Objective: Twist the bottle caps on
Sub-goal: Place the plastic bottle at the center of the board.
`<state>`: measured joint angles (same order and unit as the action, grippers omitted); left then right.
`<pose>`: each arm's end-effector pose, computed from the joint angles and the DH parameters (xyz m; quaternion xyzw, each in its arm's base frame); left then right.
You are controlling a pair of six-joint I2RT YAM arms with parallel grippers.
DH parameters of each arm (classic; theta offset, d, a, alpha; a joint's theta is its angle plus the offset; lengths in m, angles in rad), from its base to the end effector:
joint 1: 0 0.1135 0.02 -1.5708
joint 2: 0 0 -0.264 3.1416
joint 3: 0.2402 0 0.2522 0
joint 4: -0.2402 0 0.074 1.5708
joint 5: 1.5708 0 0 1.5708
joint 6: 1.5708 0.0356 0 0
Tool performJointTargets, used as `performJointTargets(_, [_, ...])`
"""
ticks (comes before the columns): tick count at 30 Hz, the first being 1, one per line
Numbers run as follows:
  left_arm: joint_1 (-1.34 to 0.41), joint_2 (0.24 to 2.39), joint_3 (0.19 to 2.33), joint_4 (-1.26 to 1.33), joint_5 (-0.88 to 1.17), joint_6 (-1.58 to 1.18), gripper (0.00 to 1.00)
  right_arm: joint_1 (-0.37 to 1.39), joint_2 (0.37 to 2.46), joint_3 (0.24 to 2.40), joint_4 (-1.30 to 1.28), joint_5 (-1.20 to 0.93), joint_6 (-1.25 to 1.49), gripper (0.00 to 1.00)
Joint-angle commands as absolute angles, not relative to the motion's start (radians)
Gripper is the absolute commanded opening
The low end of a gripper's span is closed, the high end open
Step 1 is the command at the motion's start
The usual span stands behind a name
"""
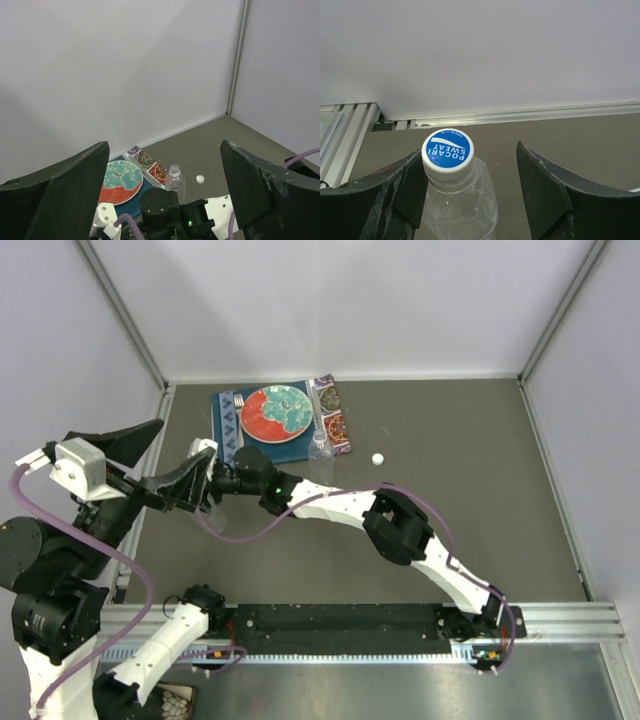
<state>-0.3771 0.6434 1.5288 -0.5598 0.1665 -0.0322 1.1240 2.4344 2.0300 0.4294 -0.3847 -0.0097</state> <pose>0.0171 -0.0131 0.5344 0.1663 0.5609 -0.2120 0.7828 0.2370 0.5256 0.2465 -0.4835 0.5047 0.4848 0.5258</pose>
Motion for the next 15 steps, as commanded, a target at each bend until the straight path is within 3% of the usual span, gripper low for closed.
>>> performJointTargets(1, [-0.371,0.632,1.52,-0.514,0.153,-0.037,0.99,1.134,2.447,2.086,0.348,-0.403,-0.035,0.69])
performJointTargets(15, [-0.37,0.621,1.505,-0.512,0.146,-0.031,0.99,1.135,2.47,2.146,0.296,-0.413,-0.029,0.96])
